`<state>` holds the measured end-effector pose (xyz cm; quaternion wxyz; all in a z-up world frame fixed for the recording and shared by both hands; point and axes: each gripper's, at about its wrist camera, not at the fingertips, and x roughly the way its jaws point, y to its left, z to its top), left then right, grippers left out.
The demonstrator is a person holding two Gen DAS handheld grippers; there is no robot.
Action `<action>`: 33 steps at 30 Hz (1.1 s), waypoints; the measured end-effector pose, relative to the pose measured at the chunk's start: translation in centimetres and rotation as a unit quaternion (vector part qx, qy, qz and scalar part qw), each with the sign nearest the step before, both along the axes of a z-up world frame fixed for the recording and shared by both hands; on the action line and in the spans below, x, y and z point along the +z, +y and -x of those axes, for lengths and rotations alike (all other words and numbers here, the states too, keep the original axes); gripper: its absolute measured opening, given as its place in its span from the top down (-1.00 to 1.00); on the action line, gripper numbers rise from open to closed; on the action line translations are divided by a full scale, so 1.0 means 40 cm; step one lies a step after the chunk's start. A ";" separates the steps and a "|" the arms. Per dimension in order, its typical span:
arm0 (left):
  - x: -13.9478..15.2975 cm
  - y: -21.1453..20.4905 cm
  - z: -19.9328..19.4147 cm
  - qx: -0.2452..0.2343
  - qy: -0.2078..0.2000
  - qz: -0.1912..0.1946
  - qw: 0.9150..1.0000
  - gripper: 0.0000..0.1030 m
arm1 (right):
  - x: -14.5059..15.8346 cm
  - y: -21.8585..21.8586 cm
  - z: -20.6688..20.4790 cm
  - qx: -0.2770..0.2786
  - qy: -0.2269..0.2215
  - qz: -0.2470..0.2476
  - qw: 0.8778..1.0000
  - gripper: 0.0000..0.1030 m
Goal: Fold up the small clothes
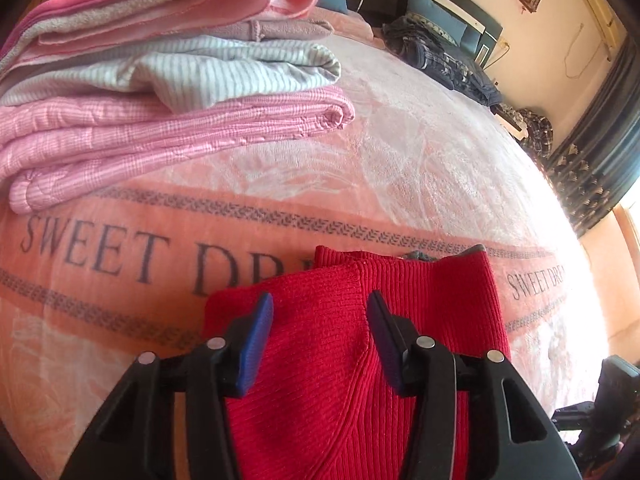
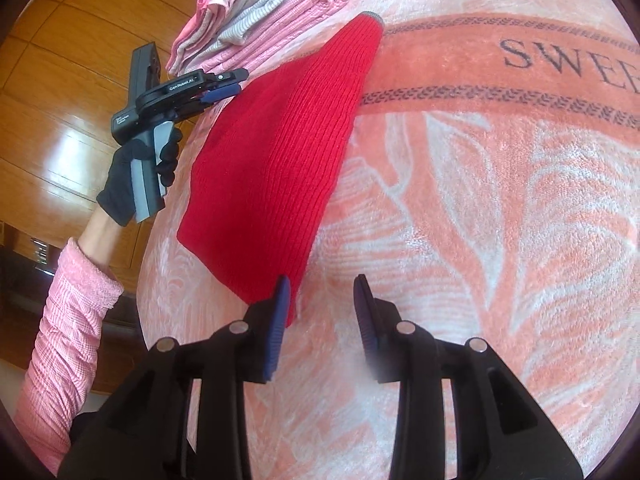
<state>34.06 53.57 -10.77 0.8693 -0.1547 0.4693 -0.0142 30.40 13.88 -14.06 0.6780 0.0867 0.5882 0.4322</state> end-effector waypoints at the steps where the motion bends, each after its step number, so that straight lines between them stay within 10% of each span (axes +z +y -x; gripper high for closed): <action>1: -0.012 -0.011 -0.013 -0.005 0.008 -0.011 1.000 -0.13 | -0.007 -0.009 -0.005 -0.005 0.005 -0.003 1.000 0.36; 6: -0.064 -0.075 -0.053 -0.016 0.034 -0.095 0.995 -0.13 | -0.031 -0.047 -0.017 -0.017 0.020 -0.007 1.000 0.36; 10: -0.076 -0.094 -0.051 -0.006 0.030 -0.108 0.994 0.48 | -0.044 -0.074 -0.012 -0.018 0.026 -0.005 0.999 0.36; 17: -0.057 -0.010 0.001 0.071 -0.021 -0.045 0.996 0.56 | -0.044 -0.066 -0.013 -0.017 0.023 0.000 1.000 0.35; 28: -0.011 0.080 0.104 0.078 -0.023 0.082 0.993 0.01 | -0.008 0.011 -0.029 -0.010 0.010 -0.001 1.000 0.31; 33: -0.061 0.207 0.246 0.110 -0.013 0.208 0.972 0.01 | 0.010 0.049 -0.038 -0.005 0.001 -0.004 1.000 0.26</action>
